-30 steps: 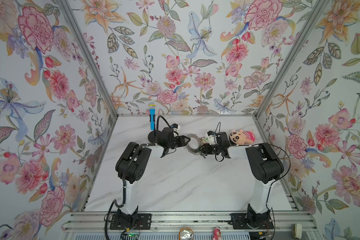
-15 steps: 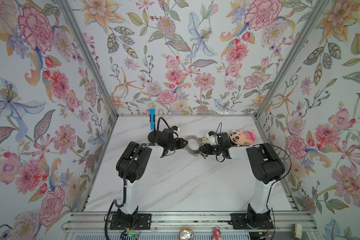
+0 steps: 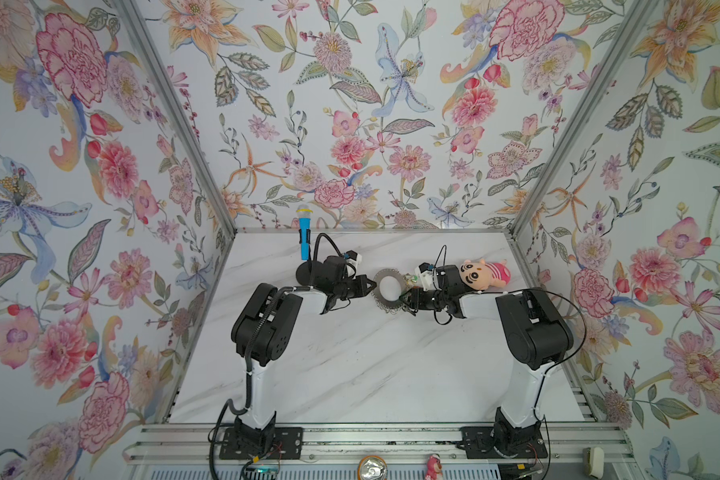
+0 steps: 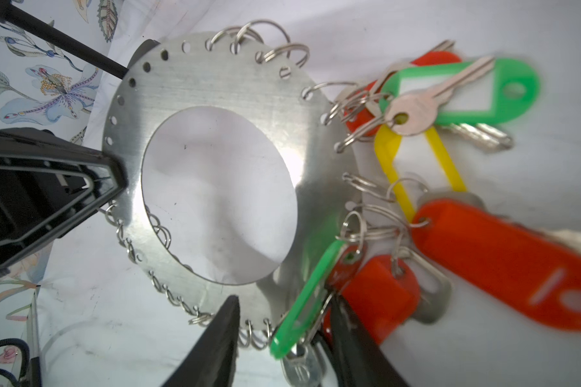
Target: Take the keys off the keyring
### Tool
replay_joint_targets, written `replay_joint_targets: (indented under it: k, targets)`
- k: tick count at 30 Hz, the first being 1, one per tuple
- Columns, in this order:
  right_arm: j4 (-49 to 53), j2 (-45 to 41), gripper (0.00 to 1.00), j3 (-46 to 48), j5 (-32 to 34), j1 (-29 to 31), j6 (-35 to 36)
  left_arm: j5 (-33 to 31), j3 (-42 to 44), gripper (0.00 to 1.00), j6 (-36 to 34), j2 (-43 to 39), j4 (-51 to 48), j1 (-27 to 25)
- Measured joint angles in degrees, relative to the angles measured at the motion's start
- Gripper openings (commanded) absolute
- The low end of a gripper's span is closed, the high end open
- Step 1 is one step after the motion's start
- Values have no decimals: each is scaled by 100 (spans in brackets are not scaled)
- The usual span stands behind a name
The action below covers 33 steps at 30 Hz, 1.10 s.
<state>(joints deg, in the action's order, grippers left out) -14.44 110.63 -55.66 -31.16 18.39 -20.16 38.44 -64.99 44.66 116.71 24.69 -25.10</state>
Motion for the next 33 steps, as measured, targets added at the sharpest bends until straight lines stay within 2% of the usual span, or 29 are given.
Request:
replay_joint_targets:
  k: [7,14,24,33]
  targets:
    - [0,-129,57,153,-258,-190,-24,216,11,0,107,-173,-70,0]
    - [-275,-393,59,376,-723,-352,-240,315,138,0,229,-632,-68,17]
    - [-411,-1510,65,415,-1202,-428,-455,428,157,0,232,-1375,-275,87]
    - [146,-2459,66,407,-1338,-522,-210,470,-15,0,-125,-2153,-1071,138]
